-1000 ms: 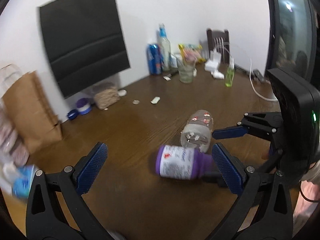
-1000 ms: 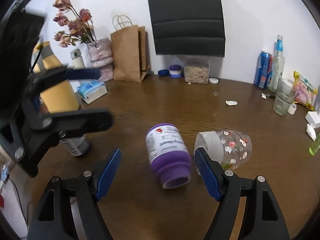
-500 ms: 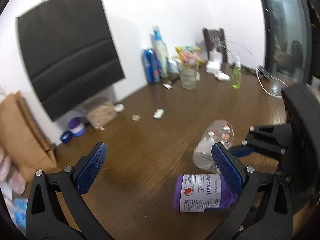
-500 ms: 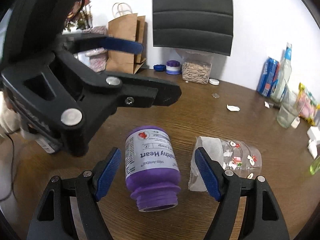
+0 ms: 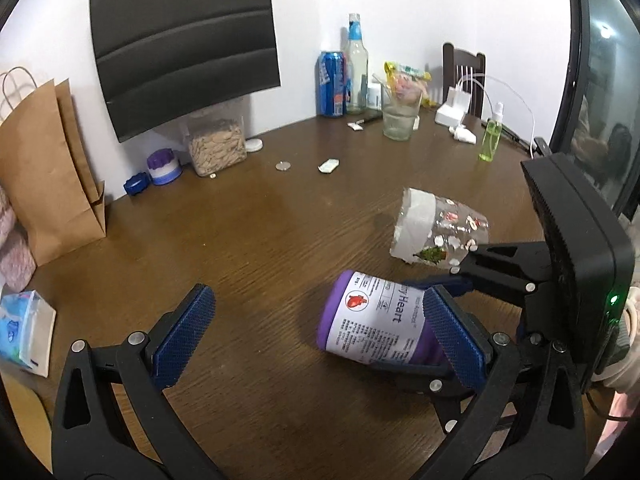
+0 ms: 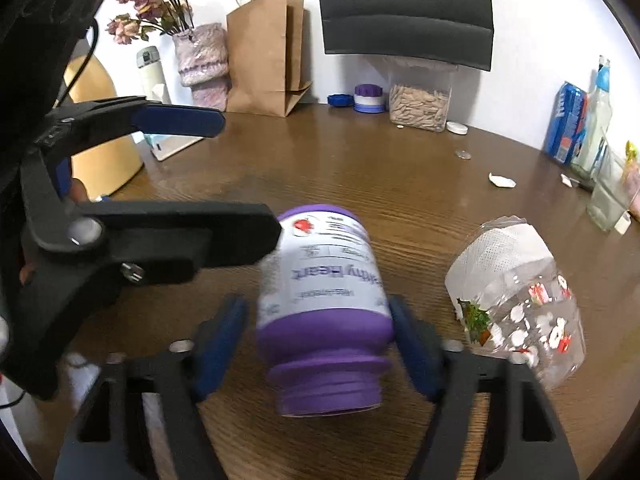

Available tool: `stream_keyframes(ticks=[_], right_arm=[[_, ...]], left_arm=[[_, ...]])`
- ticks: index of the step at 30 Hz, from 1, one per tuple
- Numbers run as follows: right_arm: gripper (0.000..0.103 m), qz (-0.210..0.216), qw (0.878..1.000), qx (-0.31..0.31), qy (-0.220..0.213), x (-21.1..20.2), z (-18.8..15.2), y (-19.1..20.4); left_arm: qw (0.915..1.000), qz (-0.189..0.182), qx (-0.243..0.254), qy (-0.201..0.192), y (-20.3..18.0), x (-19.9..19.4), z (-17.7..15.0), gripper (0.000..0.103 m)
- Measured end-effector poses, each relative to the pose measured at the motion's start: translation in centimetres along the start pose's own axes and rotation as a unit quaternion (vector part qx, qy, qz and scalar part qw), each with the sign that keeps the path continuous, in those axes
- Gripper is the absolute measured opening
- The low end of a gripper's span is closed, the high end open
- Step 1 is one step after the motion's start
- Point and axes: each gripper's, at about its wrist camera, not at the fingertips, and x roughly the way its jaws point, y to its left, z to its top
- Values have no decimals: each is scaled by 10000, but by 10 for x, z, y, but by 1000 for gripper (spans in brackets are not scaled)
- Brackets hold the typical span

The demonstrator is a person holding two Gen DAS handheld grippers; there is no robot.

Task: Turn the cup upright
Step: 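Close the right gripper around the body of the purple-capped bottle, then grasp the bottle with the left gripper while the right gripper releases it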

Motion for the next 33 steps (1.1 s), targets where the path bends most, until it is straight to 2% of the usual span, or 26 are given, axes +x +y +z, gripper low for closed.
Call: stream_keyframes(ticks=[3, 6, 9, 11, 13, 16, 17, 19, 27, 33], right_arm=[[68, 237, 9996, -173, 16, -2, 0, 10], [68, 499, 9980, -379, -11, 0, -1, 22], [69, 734, 9956, -583, 3, -1, -2, 30], [69, 834, 9940, -702, 61, -1, -5, 34], [69, 783, 9940, -761, 34, -1, -6, 35], [71, 755, 9954, -584, 40, -3, -8, 29], [77, 719, 9957, -577, 89, -3, -9, 27], [81, 692, 9955, -640, 117, -5, -13, 26], [81, 477, 9968, -592, 239, -9, -21, 16], [81, 282, 9986, -437, 80, -21, -20, 2]], left_arm=[[9996, -106, -149, -207, 8, -7, 0, 103], [9988, -240, -379, -217, 12, -4, -2, 101], [9987, -156, -461, -131, 9, 5, -11, 86], [9983, -107, -571, -56, 11, 11, -15, 71], [9971, -162, -743, 82, 12, 16, -20, 66], [9972, -94, -704, 224, 8, 21, -28, 58], [9972, -52, -731, 117, 7, 18, -31, 57], [9976, 9, -689, 63, 6, 14, -34, 57], [9954, 314, -892, 139, 15, 7, -35, 57], [9955, 447, -806, 200, 12, 0, -33, 57]])
